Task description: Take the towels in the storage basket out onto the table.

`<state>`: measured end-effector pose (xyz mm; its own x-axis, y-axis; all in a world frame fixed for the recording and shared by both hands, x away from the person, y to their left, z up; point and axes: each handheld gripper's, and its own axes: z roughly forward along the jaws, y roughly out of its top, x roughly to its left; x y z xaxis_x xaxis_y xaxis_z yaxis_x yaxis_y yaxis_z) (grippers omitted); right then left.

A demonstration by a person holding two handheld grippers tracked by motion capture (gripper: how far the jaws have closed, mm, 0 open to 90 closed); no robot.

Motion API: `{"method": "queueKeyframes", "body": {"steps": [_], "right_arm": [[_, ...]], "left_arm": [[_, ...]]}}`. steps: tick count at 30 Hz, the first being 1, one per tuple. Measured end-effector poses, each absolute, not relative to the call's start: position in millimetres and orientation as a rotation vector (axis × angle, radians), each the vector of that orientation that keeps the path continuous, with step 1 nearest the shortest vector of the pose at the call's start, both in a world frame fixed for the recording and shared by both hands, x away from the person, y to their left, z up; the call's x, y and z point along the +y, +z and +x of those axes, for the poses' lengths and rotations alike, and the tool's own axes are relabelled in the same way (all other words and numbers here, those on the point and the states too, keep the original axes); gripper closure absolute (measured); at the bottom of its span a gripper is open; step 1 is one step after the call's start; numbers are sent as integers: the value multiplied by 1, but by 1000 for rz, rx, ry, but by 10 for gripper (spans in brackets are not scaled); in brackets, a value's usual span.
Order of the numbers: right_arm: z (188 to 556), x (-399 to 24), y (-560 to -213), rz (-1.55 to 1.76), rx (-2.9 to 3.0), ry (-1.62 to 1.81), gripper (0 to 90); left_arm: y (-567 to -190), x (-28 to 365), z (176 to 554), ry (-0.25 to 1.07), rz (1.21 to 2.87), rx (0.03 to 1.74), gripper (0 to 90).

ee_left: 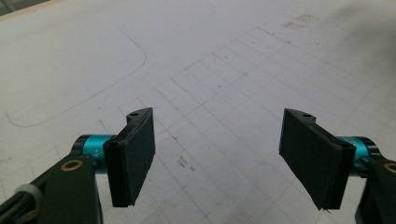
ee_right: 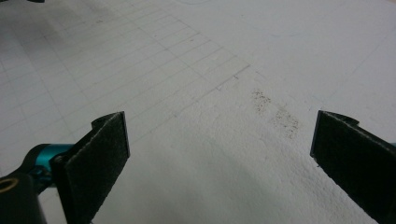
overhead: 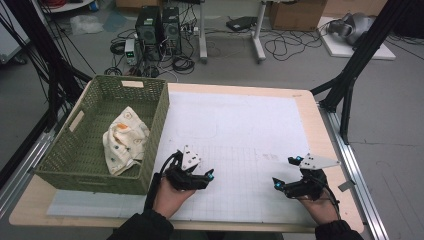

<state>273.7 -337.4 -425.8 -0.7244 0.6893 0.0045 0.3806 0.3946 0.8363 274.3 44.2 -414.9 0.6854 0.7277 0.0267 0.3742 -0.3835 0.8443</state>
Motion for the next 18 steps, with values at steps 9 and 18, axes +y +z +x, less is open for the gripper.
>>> {"method": "queueKeyframes", "body": {"steps": [9, 18], "right_arm": [[274, -337, -426, 920, 2319, 1256, 36], [274, -335, -425, 921, 2322, 1255, 36]], "left_arm": [[-416, 45, 275, 499, 2005, 855, 273], [-416, 47, 273, 497, 2007, 859, 275]]}}
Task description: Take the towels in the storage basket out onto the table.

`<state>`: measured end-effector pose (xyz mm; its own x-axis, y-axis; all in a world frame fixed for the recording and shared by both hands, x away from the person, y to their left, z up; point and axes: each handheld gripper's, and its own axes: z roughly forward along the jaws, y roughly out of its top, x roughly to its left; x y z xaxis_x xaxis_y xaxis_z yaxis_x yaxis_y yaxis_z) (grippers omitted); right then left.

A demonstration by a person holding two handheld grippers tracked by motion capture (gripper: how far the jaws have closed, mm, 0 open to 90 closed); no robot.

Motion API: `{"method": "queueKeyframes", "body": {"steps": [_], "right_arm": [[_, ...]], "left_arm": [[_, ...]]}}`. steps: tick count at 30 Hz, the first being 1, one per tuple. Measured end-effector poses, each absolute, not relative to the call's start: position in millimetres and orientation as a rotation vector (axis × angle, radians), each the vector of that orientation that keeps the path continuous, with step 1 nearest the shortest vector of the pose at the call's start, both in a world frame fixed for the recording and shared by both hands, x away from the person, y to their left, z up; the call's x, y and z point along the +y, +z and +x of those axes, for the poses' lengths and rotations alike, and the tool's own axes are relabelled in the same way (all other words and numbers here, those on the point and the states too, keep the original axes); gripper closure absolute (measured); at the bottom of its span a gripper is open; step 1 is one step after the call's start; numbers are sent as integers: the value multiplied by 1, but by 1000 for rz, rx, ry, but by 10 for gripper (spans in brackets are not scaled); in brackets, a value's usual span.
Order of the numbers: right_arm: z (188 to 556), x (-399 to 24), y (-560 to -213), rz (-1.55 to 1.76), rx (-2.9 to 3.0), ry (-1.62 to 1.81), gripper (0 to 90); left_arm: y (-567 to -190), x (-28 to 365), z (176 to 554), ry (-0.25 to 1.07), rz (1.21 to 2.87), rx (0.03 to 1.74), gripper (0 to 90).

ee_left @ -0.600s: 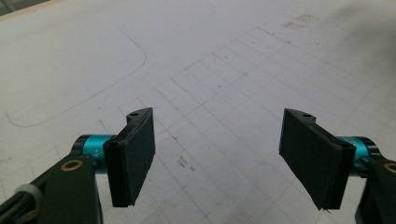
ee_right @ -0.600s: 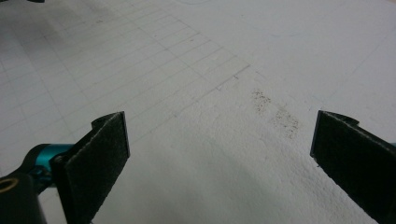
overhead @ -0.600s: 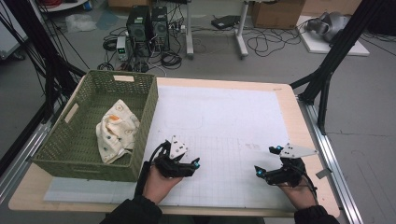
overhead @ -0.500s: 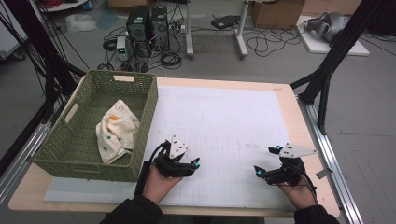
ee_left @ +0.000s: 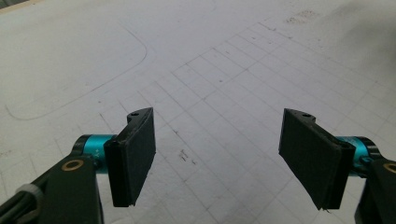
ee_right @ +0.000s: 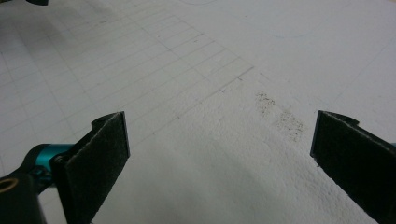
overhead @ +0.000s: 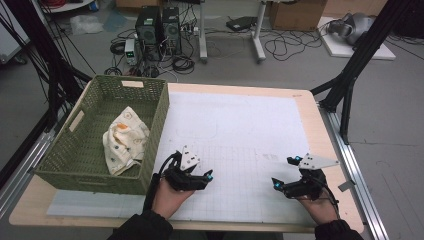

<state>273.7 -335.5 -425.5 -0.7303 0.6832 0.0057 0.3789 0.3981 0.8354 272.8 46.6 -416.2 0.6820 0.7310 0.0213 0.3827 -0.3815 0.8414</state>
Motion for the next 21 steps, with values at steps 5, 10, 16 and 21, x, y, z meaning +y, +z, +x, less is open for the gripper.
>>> {"method": "queueKeyframes", "body": {"steps": [5, 10, 16, 21], "right_arm": [[274, -335, -425, 910, 2323, 1256, 36], [274, -336, -425, 924, 2323, 1259, 36], [273, -336, -425, 925, 2320, 1263, 36], [272, -337, -426, 934, 2318, 1268, 36]], "left_arm": [[-415, 46, 272, 481, 2005, 856, 281], [-413, 45, 272, 466, 2002, 856, 280], [-410, 43, 272, 448, 1999, 850, 282], [-410, 42, 274, 439, 2004, 852, 286]]}}
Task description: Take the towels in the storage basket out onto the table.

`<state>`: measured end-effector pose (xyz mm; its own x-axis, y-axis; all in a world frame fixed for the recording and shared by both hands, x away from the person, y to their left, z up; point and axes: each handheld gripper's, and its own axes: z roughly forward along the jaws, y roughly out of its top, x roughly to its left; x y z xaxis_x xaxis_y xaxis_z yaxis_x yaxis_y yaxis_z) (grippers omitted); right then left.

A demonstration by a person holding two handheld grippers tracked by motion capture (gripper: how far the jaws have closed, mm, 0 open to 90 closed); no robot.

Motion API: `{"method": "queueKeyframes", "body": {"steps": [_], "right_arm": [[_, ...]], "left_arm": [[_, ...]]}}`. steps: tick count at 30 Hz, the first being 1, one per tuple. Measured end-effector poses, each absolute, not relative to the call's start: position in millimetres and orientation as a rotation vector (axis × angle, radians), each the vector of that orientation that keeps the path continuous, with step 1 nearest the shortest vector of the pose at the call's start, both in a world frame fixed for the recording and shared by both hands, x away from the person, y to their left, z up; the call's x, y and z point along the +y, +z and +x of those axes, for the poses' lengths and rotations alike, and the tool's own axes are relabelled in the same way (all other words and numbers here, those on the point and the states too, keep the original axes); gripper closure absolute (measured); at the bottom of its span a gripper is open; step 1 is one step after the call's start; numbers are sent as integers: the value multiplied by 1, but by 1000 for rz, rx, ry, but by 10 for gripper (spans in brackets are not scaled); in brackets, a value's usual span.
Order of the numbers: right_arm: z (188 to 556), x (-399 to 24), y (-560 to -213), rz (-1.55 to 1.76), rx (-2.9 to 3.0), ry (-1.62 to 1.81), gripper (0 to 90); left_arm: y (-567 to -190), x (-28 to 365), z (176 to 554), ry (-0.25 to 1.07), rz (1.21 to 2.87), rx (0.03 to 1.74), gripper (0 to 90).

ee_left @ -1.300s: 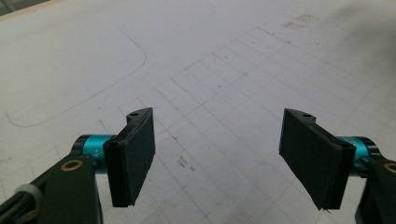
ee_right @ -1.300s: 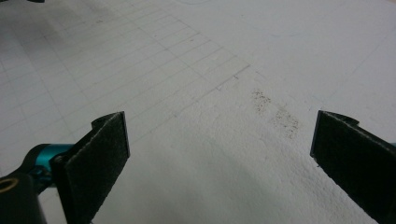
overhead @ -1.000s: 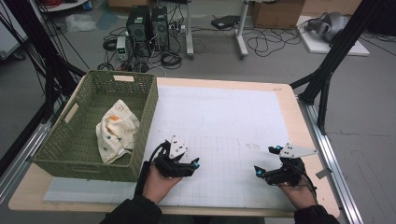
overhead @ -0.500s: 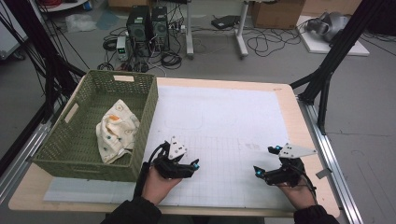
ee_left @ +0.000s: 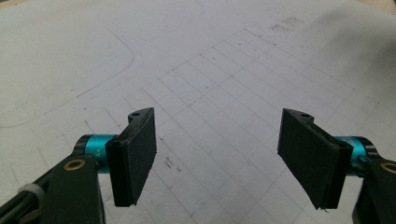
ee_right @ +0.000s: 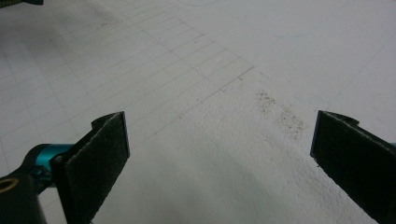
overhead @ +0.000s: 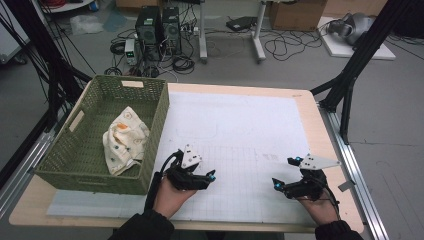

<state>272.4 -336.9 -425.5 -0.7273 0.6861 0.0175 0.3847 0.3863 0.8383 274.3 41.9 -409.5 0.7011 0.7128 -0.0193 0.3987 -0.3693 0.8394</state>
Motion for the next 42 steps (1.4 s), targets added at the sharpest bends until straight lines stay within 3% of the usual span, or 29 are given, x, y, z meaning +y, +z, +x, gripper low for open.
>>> {"method": "queueKeyframes", "body": {"steps": [13, 24, 30, 33, 42], "right_arm": [[273, -339, -425, 944, 2313, 1285, 36], [275, -338, -425, 946, 2315, 1291, 36], [275, -339, -425, 952, 2311, 1296, 36], [275, -339, -425, 953, 2311, 1298, 36], [275, -339, -424, 948, 2313, 1305, 36]], "left_arm": [[-402, 43, 278, 347, 2024, 874, 332], [-387, 45, 282, 368, 2039, 862, 330], [-376, 48, 289, 246, 2012, 862, 335], [-371, 51, 295, 115, 1941, 887, 332], [-357, 52, 307, -30, 1785, 890, 345]]}}
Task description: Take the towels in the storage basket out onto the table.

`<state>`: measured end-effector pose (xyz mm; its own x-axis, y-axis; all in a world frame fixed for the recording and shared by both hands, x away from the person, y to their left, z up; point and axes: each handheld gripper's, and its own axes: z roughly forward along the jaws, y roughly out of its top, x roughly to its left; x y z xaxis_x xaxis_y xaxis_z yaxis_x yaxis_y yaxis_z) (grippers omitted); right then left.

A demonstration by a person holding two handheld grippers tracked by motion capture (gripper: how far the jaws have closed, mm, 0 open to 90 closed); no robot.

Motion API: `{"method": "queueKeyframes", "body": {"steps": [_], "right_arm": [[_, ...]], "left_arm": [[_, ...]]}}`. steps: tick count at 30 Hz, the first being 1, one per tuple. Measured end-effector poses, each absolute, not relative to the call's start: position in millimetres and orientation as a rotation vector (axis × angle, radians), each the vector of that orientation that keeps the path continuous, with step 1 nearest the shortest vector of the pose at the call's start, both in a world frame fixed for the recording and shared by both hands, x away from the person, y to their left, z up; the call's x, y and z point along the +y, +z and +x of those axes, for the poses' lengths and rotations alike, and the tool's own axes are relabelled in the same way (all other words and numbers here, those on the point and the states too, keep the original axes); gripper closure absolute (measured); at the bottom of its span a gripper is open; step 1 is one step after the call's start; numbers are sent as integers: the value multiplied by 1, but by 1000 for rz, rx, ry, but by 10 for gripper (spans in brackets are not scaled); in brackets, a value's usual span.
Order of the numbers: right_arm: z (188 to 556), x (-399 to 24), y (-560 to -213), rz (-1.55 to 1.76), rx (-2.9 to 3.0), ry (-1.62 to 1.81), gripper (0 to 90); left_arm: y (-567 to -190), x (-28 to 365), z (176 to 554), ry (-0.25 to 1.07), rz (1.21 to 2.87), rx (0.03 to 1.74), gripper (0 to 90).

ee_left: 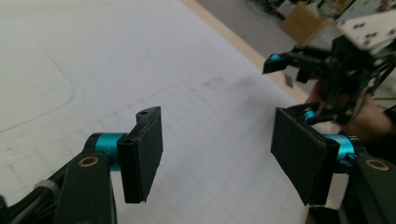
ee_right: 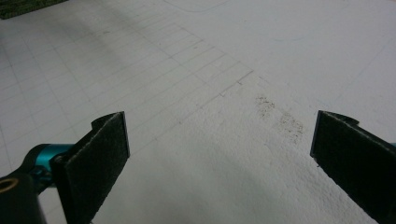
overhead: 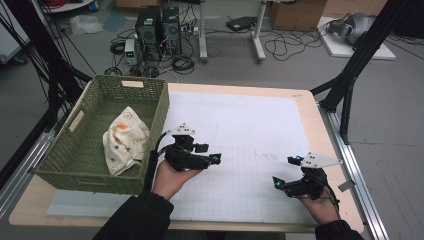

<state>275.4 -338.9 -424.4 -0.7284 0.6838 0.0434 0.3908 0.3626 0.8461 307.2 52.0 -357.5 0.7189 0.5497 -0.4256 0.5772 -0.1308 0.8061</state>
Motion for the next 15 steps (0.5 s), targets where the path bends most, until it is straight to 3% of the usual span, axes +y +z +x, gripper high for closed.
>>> {"method": "queueKeyframes", "body": {"steps": [6, 11, 15], "right_arm": [[275, -339, -424, 946, 2311, 1310, 36], [276, -339, -424, 938, 2317, 1310, 36], [276, -338, -425, 943, 2319, 1312, 36]], "left_arm": [[-349, 54, 312, -11, 1696, 922, 354], [-332, 53, 310, 150, 1704, 977, 367], [-324, 58, 315, 109, 1698, 995, 369]]}}
